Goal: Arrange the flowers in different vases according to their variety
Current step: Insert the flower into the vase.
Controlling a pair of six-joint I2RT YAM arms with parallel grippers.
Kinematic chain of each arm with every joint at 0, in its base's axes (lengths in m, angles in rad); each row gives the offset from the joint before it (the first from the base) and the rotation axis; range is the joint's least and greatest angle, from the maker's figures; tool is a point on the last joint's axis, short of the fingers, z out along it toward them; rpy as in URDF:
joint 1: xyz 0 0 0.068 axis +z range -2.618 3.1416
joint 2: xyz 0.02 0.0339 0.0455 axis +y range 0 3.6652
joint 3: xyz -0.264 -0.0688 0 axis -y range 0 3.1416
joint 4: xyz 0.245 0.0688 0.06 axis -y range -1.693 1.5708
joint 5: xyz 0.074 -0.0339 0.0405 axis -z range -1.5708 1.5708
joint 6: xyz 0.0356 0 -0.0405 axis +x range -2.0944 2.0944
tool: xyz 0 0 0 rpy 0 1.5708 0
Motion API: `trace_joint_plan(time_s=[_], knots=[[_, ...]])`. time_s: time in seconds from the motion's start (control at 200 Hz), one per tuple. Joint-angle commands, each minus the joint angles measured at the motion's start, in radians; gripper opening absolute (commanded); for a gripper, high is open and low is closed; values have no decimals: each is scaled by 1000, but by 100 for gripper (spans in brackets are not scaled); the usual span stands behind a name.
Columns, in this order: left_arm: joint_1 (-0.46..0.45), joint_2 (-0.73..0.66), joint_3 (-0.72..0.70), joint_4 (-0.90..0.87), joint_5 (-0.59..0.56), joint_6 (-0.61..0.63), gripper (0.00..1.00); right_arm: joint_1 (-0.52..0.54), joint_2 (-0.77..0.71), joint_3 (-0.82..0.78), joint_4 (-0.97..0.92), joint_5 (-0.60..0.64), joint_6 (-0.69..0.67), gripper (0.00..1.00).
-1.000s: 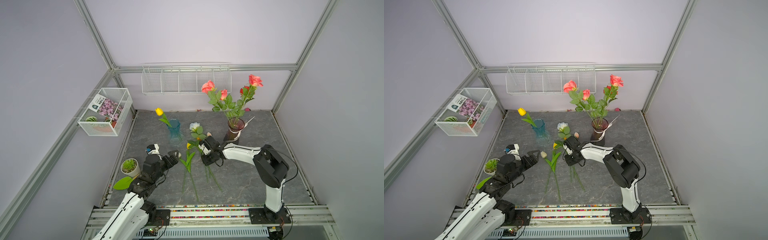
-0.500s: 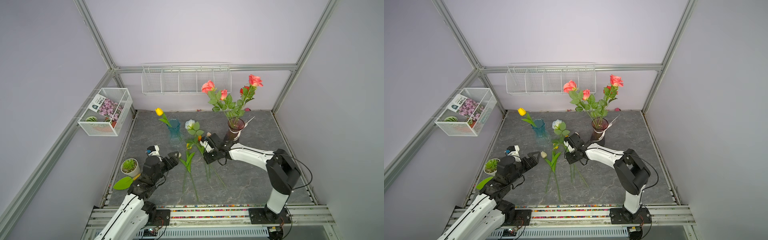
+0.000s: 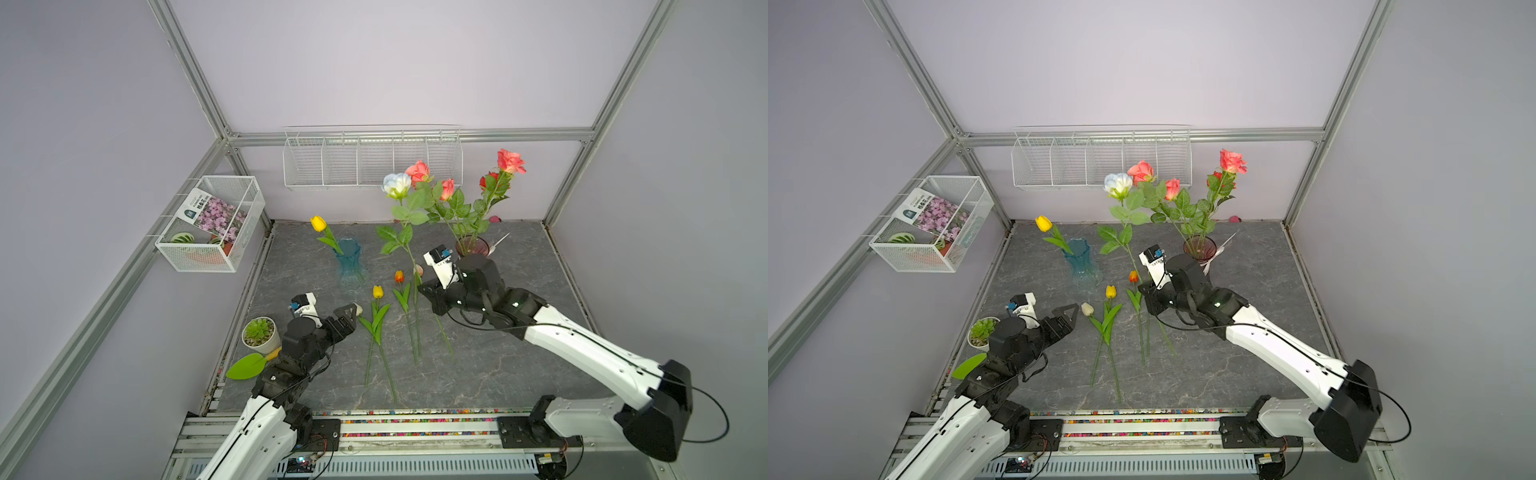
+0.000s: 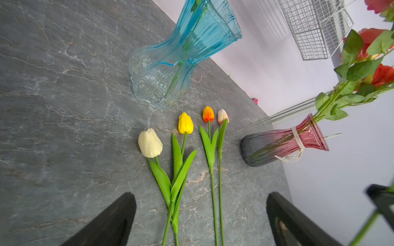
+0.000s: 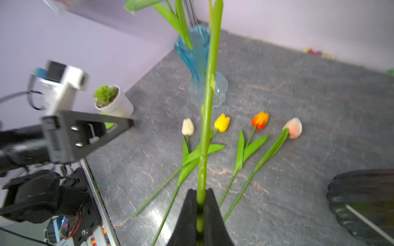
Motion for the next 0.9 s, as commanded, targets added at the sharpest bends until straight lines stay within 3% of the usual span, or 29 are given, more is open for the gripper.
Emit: trace_joint_plan(time_s=[0.0, 0.085, 0.27, 0.445, 0.66, 0.895], knots=[[-4, 5, -12, 26, 25, 9, 100, 4, -67, -17, 148, -20, -57, 0], [-4, 14, -17, 36, 37, 10, 100, 3, -100, 12, 174, 16, -89, 0], [-4, 24, -24, 49, 51, 13, 100, -3, -153, 37, 298, 254, -202, 0], [-4, 27, -28, 59, 53, 15, 100, -66, -118, 54, 462, 385, -273, 0], [-4, 31, -37, 69, 49, 20, 100, -209, -52, 68, 609, 432, -243, 0], [-4, 54, -31, 79, 50, 27, 100, -293, 55, 80, 722, 442, -259, 0]])
